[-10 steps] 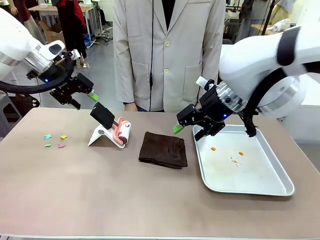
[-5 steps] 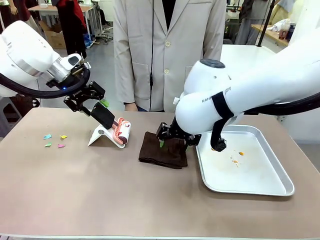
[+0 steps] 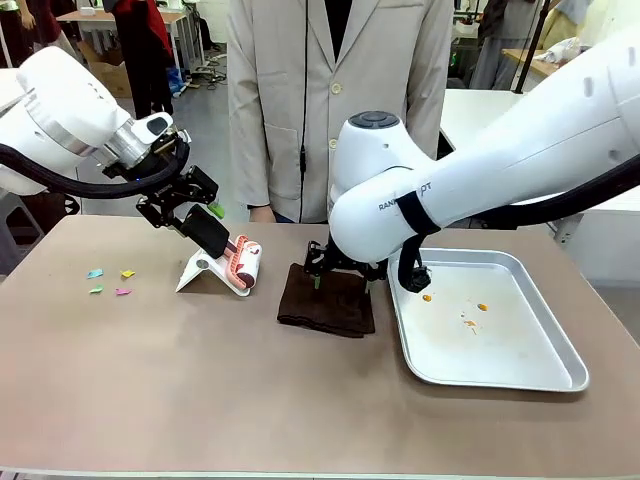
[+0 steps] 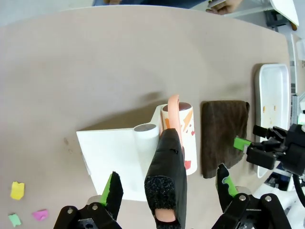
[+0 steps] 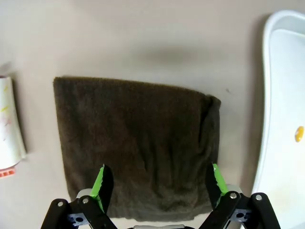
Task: Clean the surface of the table.
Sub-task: Hold the Lint Roller with your left hand and the towel with your right hand.
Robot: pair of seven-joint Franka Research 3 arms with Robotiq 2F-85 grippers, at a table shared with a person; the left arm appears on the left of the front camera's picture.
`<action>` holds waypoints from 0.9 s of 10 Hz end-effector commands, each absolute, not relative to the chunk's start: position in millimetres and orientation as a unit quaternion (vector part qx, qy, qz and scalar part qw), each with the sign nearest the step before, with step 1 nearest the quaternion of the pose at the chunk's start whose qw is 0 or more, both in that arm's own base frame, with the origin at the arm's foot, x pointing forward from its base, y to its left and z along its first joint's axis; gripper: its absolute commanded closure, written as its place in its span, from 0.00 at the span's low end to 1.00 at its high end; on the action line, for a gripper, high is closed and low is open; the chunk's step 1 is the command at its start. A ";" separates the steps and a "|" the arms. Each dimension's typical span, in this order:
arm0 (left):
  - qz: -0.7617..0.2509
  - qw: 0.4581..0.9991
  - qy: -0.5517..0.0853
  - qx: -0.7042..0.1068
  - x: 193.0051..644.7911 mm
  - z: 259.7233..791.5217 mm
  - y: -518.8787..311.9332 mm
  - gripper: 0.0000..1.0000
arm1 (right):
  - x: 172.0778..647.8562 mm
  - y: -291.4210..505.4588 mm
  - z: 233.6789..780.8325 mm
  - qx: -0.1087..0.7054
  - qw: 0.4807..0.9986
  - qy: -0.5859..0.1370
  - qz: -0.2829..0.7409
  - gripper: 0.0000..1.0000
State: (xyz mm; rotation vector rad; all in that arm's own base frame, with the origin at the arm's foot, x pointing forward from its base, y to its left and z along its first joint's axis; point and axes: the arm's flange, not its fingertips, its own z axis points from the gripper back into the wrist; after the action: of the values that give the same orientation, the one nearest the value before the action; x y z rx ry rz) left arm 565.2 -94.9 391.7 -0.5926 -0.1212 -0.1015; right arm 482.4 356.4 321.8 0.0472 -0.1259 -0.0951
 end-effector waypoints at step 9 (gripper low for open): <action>-0.043 0.955 -0.039 -0.290 570.2 395.1 -98.6 0.00 | 498.1 346.7 296.2 -0.008 0.998 -0.005 -0.060 0.00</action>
State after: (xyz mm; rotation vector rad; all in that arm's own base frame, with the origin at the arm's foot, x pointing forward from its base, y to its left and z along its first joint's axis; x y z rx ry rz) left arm 565.7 -93.5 392.4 -0.5960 -0.0936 -0.1029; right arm 492.5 346.5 297.1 -0.0241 -0.0364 -0.1245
